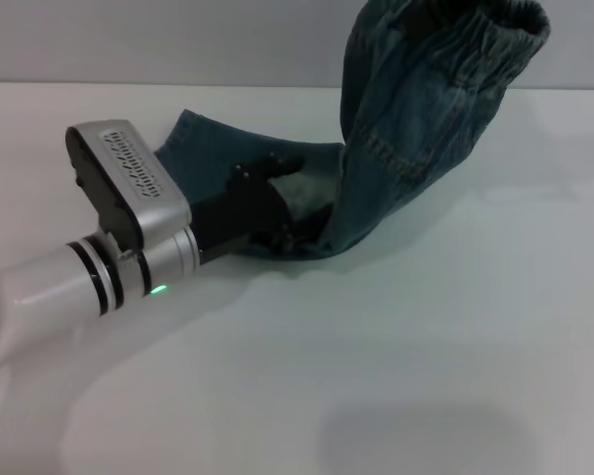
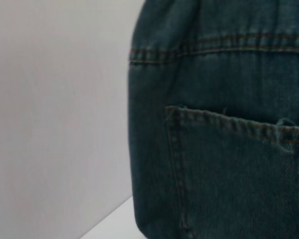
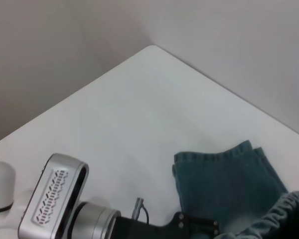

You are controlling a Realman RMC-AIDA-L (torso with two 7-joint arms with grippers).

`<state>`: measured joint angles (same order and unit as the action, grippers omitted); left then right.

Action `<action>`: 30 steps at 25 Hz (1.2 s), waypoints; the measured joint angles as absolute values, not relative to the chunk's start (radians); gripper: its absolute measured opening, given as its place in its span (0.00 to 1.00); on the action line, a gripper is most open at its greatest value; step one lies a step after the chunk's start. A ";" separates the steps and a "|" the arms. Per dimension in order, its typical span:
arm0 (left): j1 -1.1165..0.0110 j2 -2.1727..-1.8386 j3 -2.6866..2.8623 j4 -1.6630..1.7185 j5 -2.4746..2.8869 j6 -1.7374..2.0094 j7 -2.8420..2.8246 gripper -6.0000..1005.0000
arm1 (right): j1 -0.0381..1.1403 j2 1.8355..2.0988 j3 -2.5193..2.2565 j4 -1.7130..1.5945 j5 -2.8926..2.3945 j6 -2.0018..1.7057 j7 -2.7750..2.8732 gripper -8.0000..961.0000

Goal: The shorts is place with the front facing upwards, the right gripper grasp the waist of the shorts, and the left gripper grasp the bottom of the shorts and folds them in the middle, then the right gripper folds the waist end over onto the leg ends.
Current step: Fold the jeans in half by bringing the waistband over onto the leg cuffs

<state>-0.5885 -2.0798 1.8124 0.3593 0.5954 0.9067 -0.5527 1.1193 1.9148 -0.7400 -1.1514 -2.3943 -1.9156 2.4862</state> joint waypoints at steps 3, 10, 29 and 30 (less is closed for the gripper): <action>-0.579 -2.080 1.874 0.378 0.521 0.897 -0.552 0.71 | 1.124 1.913 -0.741 -1.150 -2.394 -1.910 2.486 0.10; -0.557 -2.080 1.959 0.424 0.452 0.890 -0.554 0.71 | 1.127 1.903 -0.741 -1.145 -2.394 -1.909 2.486 0.10; -0.541 -2.078 2.100 0.519 0.409 0.883 -0.697 0.71 | 1.114 1.891 -0.739 -1.120 -2.356 -1.908 2.477 0.10; -0.541 -2.078 2.105 0.522 0.409 0.883 -0.700 0.71 | 1.114 1.891 -0.740 -1.120 -2.356 -1.908 2.477 0.10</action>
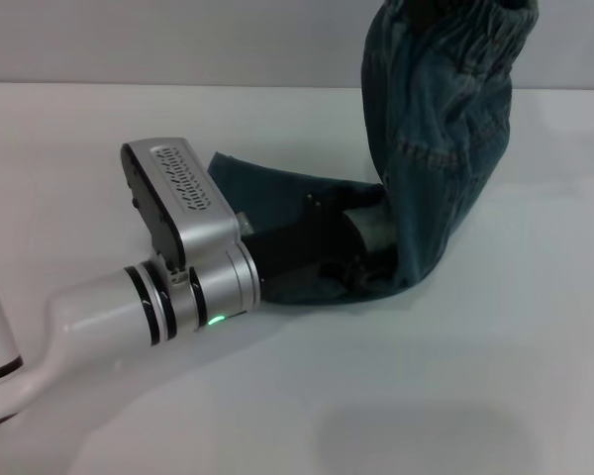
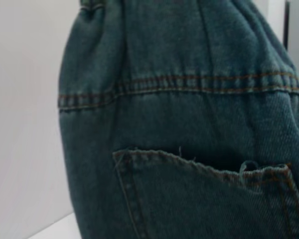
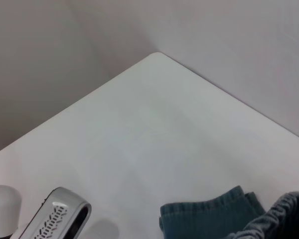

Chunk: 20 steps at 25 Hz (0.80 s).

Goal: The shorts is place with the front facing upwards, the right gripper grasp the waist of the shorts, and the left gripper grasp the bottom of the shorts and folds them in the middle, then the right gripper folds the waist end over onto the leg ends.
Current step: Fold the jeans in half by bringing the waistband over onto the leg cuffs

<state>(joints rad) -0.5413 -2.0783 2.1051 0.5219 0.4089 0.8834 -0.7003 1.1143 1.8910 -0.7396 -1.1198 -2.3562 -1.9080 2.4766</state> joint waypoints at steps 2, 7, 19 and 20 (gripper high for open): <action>-0.541 -2.078 2.120 0.529 0.409 0.883 -0.710 0.71 | 1.114 1.891 -0.741 -1.120 -2.356 -1.908 2.477 0.10; -0.541 -2.078 2.169 0.551 0.393 0.883 -0.747 0.71 | 1.116 1.892 -0.741 -1.113 -2.354 -1.907 2.476 0.10; -0.545 -2.069 2.064 0.493 0.352 0.832 -0.734 0.71 | 1.116 1.908 -0.759 -1.026 -2.353 -1.865 2.443 0.10; -0.548 -2.069 2.035 0.479 0.353 0.832 -0.733 0.71 | 1.115 1.910 -0.763 -1.023 -2.352 -1.861 2.440 0.10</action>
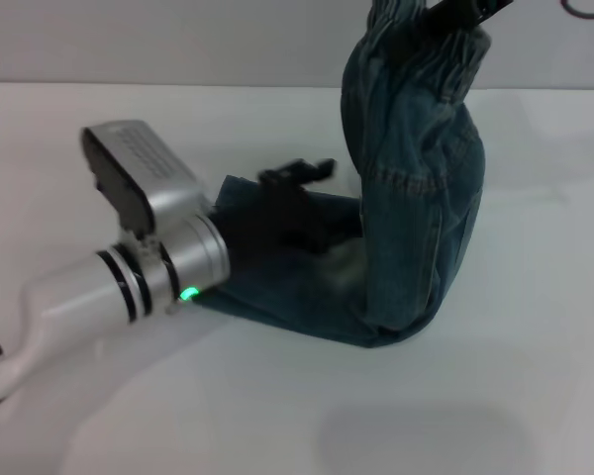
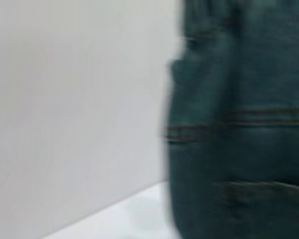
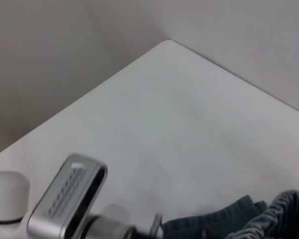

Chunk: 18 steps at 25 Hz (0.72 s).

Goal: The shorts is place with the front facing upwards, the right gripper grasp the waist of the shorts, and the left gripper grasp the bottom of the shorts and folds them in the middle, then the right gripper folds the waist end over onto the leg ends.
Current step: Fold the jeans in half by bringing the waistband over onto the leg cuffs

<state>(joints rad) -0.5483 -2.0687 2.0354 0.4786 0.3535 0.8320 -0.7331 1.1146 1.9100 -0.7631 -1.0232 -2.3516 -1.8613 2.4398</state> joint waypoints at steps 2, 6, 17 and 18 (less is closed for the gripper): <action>-0.546 -2.068 1.979 0.460 0.353 0.831 -0.718 0.71 | 1.114 1.915 -0.773 -1.011 -2.347 -1.854 2.434 0.10; -0.528 -2.066 1.883 0.446 0.350 0.825 -0.675 0.71 | 1.114 1.924 -0.797 -0.988 -2.343 -1.829 2.419 0.10; -0.491 -2.065 1.678 0.446 0.346 0.821 -0.592 0.71 | 1.131 1.983 -0.862 -0.944 -2.338 -1.705 2.348 0.10; -0.491 -2.065 1.666 0.446 0.346 0.822 -0.590 0.71 | 1.131 1.988 -0.873 -0.942 -2.338 -1.693 2.341 0.10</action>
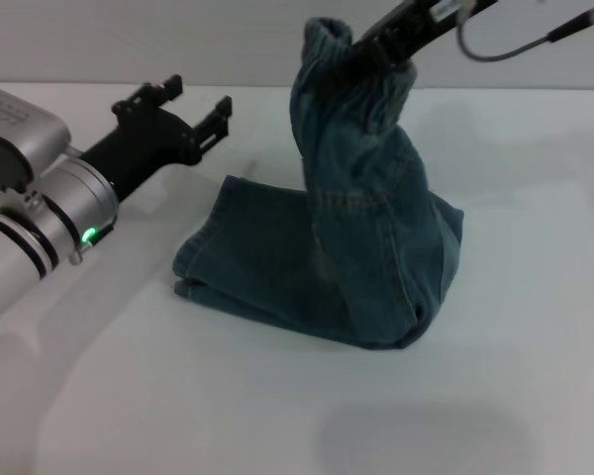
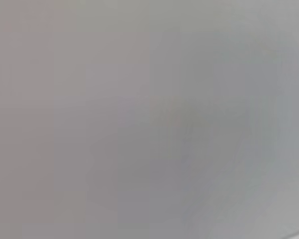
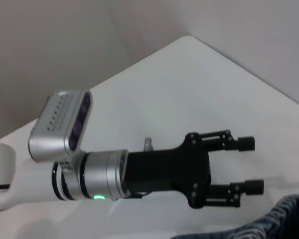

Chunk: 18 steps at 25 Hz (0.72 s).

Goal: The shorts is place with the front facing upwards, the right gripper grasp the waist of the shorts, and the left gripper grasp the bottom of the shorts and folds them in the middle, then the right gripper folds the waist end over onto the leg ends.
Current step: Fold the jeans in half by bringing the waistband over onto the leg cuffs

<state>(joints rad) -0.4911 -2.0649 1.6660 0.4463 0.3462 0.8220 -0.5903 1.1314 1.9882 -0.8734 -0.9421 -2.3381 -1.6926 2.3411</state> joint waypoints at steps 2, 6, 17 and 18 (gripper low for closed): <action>-0.492 -2.065 1.652 0.446 0.346 0.824 -0.581 0.71 | 1.135 1.999 -0.904 -0.934 -2.338 -1.664 2.326 0.10; -0.502 -2.067 1.642 0.446 0.346 0.824 -0.560 0.71 | 1.154 2.013 -0.947 -0.897 -2.338 -1.613 2.297 0.10; -0.515 -2.070 1.641 0.442 0.346 0.819 -0.528 0.71 | 1.188 2.034 -0.965 -0.856 -2.338 -1.557 2.263 0.23; -0.516 -2.071 1.640 0.442 0.346 0.819 -0.528 0.71 | 1.189 2.035 -0.965 -0.856 -2.338 -1.555 2.259 0.25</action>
